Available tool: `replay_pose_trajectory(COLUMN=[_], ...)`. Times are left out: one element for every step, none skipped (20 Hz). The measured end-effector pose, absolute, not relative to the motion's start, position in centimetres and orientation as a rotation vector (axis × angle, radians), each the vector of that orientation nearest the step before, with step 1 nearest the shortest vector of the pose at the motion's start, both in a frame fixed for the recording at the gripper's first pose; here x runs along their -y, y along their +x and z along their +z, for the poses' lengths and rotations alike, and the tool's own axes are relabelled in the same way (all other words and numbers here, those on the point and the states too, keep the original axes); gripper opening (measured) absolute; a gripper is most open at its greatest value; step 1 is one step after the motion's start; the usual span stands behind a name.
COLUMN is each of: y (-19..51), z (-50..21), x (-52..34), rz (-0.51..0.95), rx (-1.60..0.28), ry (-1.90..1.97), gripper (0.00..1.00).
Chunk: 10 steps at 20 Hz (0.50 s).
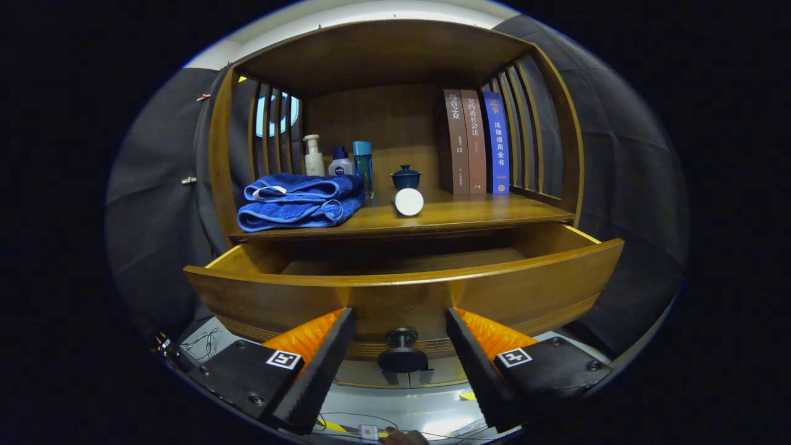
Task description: Pull open the drawer, take out the items inside it, and place them on the countertop above the cabinet.
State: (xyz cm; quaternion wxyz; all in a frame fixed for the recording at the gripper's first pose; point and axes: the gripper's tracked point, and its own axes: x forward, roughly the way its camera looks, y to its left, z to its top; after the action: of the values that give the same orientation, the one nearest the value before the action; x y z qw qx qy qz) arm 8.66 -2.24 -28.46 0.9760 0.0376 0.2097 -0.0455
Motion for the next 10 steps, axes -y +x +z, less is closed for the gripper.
replay_pose_trajectory(y=[9.3, 10.1, 10.7, 11.5, 12.1, 12.7, 13.3, 13.9, 14.5, 15.1], z=[-28.5, -28.6, -28.6, -28.7, -28.8, -28.9, -29.0, -29.1, -29.2, -29.3], x=[2.4, 2.5, 2.8, 3.1, 3.2, 3.4, 3.4, 3.5, 3.5, 3.6], rz=[-0.09, -0.088, -0.091, -0.096, -0.097, -0.098, -0.099, -0.1, -0.1, -0.1], rx=[-0.424, -0.423, -0.425, -0.425, -0.425, -0.425, -0.424, -0.422, -0.42, -0.42], ry=[0.082, 0.088, 0.092, 0.094, 0.097, 0.097, 0.094, 0.089, 0.084, 0.082], gripper=[0.99, 0.98, 0.98, 0.98, 0.98, 0.97, 0.98, 0.98, 0.98, 0.98])
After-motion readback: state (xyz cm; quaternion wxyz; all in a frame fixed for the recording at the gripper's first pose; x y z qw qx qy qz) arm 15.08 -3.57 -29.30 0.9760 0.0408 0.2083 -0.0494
